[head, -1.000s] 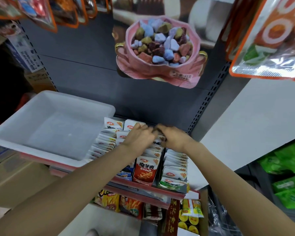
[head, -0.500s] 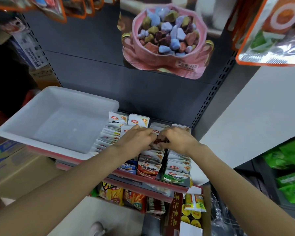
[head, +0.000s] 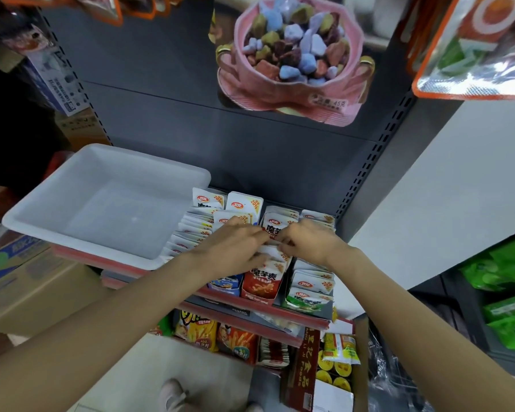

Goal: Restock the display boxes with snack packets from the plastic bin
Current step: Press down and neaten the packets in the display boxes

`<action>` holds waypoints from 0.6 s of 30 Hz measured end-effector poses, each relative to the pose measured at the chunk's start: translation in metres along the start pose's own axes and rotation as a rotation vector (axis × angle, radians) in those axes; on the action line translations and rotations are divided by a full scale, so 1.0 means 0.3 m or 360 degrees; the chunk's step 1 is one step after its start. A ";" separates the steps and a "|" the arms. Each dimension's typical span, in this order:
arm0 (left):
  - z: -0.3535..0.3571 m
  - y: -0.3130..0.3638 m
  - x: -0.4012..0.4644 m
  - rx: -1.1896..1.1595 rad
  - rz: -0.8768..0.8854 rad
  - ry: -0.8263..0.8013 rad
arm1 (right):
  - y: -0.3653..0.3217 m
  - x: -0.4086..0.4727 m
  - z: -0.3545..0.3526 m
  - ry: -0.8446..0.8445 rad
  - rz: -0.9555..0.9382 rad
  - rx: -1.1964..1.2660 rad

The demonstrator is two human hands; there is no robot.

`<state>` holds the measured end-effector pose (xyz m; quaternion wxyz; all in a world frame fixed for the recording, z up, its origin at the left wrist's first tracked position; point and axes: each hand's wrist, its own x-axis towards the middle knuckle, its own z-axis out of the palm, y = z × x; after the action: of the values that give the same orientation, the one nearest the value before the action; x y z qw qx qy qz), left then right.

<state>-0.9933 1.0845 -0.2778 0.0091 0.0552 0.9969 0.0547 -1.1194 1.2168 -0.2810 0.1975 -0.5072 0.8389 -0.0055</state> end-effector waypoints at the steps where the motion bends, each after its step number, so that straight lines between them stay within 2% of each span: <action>1: -0.003 0.001 -0.009 0.0035 0.0015 -0.0036 | -0.004 0.004 0.004 -0.0003 0.0003 -0.0034; 6: 0.015 0.005 -0.017 0.0282 0.0143 -0.0121 | -0.023 0.019 0.014 -0.0040 -0.0005 -0.0277; 11: 0.035 0.040 -0.008 0.0477 0.0183 -0.0167 | -0.027 0.025 0.035 -0.0019 0.0010 -0.0261; 16: 0.060 0.053 -0.005 0.0461 0.0142 -0.0220 | -0.025 0.032 0.023 -0.0048 0.0007 -0.0148; 18: 0.066 0.058 -0.014 0.0491 0.0160 -0.0126 | -0.020 0.029 0.016 -0.0042 -0.0019 -0.0139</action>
<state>-0.9869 1.1033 -0.2956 0.0371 0.1078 0.9884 -0.1007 -1.1162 1.2075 -0.2869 0.1860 -0.5205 0.8325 0.0366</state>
